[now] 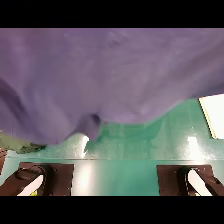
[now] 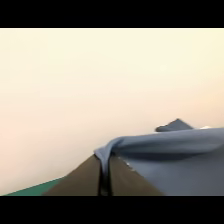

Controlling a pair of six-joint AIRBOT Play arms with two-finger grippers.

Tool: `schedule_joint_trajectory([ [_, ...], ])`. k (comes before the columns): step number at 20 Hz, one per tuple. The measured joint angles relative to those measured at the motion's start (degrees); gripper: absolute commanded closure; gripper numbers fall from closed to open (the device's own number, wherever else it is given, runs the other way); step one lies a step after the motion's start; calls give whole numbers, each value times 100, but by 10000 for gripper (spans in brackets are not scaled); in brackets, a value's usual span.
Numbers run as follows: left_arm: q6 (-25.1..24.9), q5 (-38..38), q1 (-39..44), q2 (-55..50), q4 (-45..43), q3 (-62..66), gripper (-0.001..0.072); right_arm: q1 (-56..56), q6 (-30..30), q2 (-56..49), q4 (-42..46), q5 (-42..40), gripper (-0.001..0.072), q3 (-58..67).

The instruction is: Fold the shirts.

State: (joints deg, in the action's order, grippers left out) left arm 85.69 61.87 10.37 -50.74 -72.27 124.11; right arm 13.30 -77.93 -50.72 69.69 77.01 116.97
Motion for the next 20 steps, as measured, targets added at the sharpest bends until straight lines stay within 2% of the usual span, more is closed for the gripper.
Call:
schedule_joint_trajectory([
  [5,476,173,0,-798,-1440,-1191,680,-422,-4,-1189,-2,691,702,-227],
  [10,640,562,-7,-2549,-1838,-1827,680,-1095,-114,-3147,214,1169,702,-271],
  [14,669,483,-9,-3947,-1906,-1950,679,-1491,-146,-4485,258,844,701,-278],
  [18,684,48,-9,-4817,-1923,-1980,675,-1725,-157,-5390,256,295,699,-280],
  [19,684,-31,-9,-4946,-1926,-1985,483,-1755,-162,-5528,245,203,698,-280],
  [20,684,-107,-9,-5040,-1932,-1985,254,-1786,-162,-5643,219,114,651,-280],
])
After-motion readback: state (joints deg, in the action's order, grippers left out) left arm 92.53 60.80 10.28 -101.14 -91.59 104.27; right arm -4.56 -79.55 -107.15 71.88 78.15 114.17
